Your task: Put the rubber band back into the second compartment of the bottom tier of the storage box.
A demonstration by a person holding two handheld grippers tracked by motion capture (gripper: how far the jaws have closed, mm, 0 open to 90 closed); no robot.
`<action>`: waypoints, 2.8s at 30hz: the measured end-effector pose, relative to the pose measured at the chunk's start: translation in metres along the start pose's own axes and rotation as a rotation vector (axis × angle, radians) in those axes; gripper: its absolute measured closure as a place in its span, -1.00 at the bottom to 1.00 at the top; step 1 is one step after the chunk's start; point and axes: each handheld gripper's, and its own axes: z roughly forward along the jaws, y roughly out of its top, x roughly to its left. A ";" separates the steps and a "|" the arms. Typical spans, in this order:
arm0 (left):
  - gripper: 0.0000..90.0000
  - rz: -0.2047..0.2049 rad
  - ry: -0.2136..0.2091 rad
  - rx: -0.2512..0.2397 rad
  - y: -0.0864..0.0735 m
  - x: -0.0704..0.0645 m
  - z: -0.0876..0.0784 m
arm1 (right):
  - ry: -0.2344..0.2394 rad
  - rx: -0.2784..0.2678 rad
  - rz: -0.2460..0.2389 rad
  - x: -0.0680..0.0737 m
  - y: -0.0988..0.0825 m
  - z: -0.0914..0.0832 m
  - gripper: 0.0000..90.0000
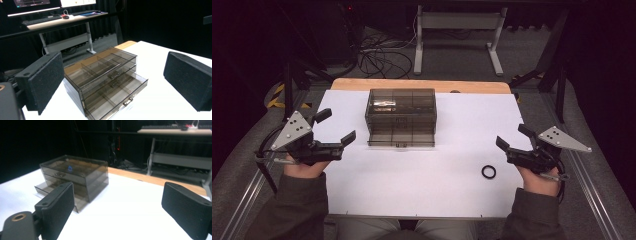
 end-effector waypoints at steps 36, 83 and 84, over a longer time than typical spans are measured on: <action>-0.88 0.000 -0.007 0.000 -0.001 -0.003 -0.001 | -0.046 0.331 0.036 -0.008 -0.054 0.026 -0.10; -0.88 0.007 -0.012 0.021 -0.004 -0.005 0.003 | -0.029 0.599 0.058 -0.018 -0.093 0.053 0.63; -0.88 0.007 -0.012 0.021 -0.004 -0.005 0.003 | -0.029 0.601 0.056 -0.018 -0.093 0.054 0.63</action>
